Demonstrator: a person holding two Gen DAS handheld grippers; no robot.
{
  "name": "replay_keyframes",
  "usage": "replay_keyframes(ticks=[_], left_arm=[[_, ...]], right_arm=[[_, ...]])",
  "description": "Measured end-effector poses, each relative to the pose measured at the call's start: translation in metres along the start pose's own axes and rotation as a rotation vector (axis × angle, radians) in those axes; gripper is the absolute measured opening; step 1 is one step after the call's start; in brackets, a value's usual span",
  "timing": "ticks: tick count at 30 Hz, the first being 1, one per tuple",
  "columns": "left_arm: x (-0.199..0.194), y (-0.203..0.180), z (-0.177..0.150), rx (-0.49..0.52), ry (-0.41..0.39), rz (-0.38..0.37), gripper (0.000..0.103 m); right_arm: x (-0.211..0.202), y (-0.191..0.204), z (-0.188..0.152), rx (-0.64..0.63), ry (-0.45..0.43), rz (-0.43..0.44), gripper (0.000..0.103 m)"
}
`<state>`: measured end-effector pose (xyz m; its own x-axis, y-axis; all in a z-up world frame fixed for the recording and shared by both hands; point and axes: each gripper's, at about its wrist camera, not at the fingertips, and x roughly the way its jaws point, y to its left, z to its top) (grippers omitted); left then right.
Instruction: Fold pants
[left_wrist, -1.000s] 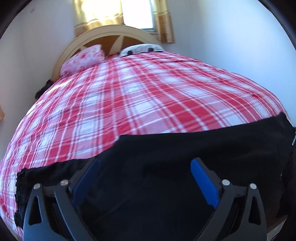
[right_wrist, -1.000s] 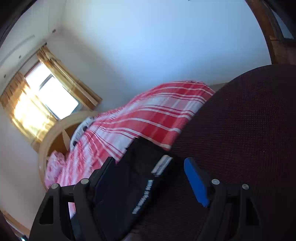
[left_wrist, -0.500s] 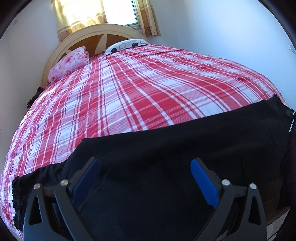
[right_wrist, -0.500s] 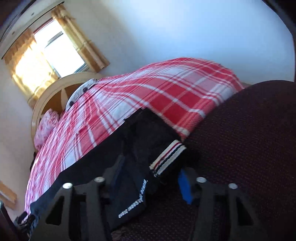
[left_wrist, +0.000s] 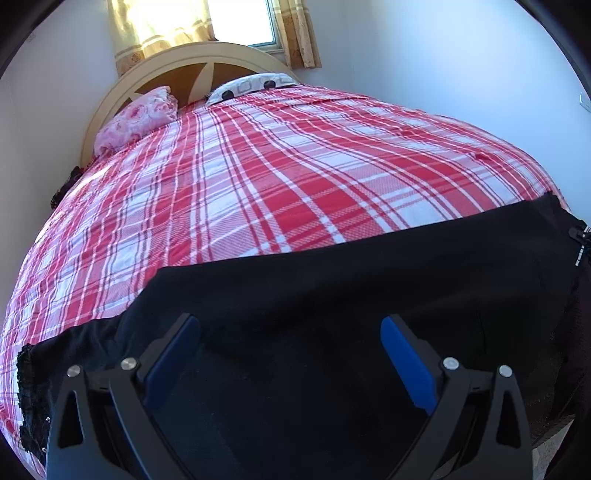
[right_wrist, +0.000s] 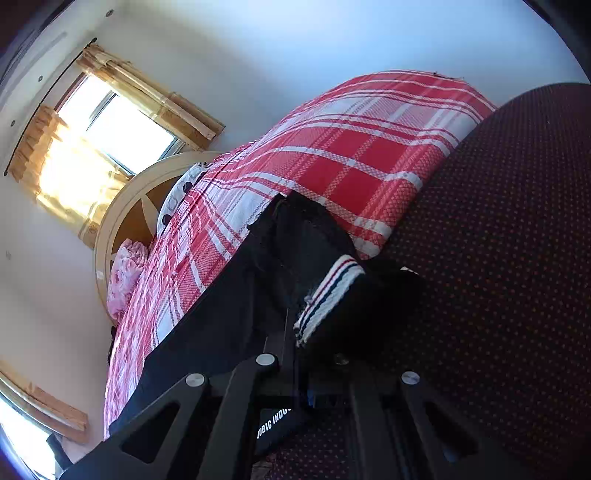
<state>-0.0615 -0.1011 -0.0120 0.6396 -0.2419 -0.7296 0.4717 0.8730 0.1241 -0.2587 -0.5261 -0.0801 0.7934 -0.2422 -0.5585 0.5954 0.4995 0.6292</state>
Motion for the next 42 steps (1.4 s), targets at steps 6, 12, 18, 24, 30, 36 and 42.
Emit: replay_keyframes(ticks=[6,12,18,24,30,36,42], left_arm=[[-0.004,0.015,-0.001,-0.03,-0.017,0.01,0.101],[-0.008,0.024,-0.003,-0.016,-0.042,0.065,0.101],[-0.007,0.03,0.0,-0.005,-0.047,0.117,0.101],[-0.006,0.029,0.002,-0.006,-0.047,0.107,0.101],[-0.004,0.02,0.004,0.007,-0.035,0.104,0.101],[-0.001,0.013,0.003,0.005,-0.021,0.073,0.101],[0.001,0.006,0.003,0.038,-0.014,0.081,0.101]], right_arm=[[-0.025,0.069,-0.009,-0.262,-0.061,-0.012,0.003],[-0.038,0.143,-0.033,-0.446,-0.086,0.049,0.003],[-0.021,0.169,-0.048,-0.495,-0.076,0.039,0.003],[-0.025,0.145,-0.032,-0.434,-0.097,-0.017,0.003],[-0.031,0.104,-0.01,-0.358,-0.113,-0.072,0.003],[-0.027,0.107,-0.019,-0.377,-0.095,-0.048,0.003],[0.0,0.169,-0.081,-0.625,-0.036,-0.02,0.003]])
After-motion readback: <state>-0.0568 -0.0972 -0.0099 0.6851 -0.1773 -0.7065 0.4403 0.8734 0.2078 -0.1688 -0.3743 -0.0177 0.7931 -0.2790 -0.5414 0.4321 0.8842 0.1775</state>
